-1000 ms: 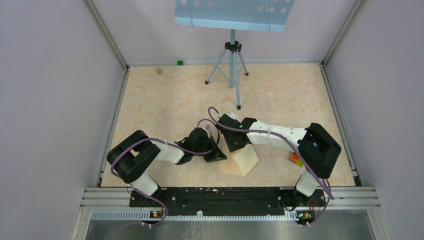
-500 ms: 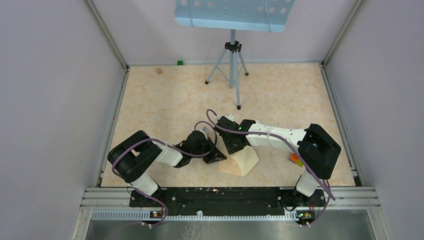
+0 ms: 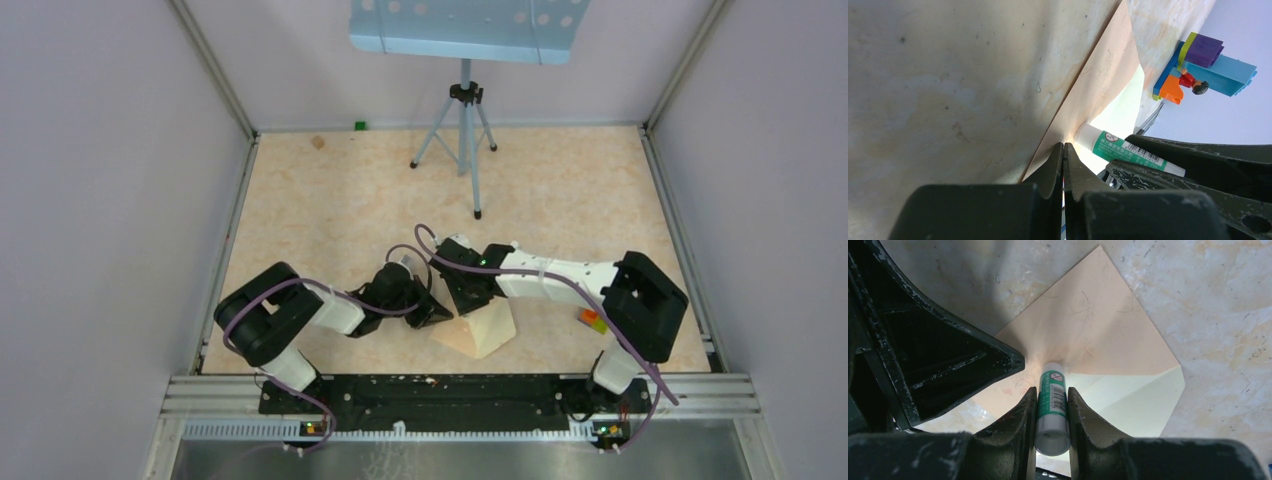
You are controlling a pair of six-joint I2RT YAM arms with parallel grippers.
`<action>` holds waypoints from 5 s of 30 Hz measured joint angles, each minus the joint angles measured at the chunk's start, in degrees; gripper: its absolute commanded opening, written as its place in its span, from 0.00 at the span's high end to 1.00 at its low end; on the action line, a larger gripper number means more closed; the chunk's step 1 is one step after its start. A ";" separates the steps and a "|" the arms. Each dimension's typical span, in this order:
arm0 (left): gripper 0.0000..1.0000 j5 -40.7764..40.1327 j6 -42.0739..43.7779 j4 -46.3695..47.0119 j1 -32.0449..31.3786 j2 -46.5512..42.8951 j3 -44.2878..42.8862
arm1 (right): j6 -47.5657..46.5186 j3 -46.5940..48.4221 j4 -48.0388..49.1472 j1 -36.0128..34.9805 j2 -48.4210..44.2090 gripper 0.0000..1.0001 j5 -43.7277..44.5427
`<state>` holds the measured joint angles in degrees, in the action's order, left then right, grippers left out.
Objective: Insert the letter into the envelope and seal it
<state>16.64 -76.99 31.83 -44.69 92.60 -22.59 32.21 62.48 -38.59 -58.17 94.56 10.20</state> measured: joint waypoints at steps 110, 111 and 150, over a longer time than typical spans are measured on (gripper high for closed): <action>1.00 0.48 -5.60 -0.02 -0.04 -1.49 2.34 | 5.33 -4.28 -0.22 -5.11 -3.61 1.00 3.08; 1.00 0.59 -5.60 0.09 -0.02 -1.40 2.34 | 5.33 -4.22 -0.07 -5.05 -3.48 1.00 3.17; 1.00 1.07 -5.60 0.72 0.02 -0.79 2.16 | 4.26 -3.56 5.55 1.07 -1.95 1.00 4.83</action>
<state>17.72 -82.59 32.56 -44.66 91.81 -20.43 36.47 58.92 -33.04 -57.10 92.62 15.03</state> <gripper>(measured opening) 0.003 0.221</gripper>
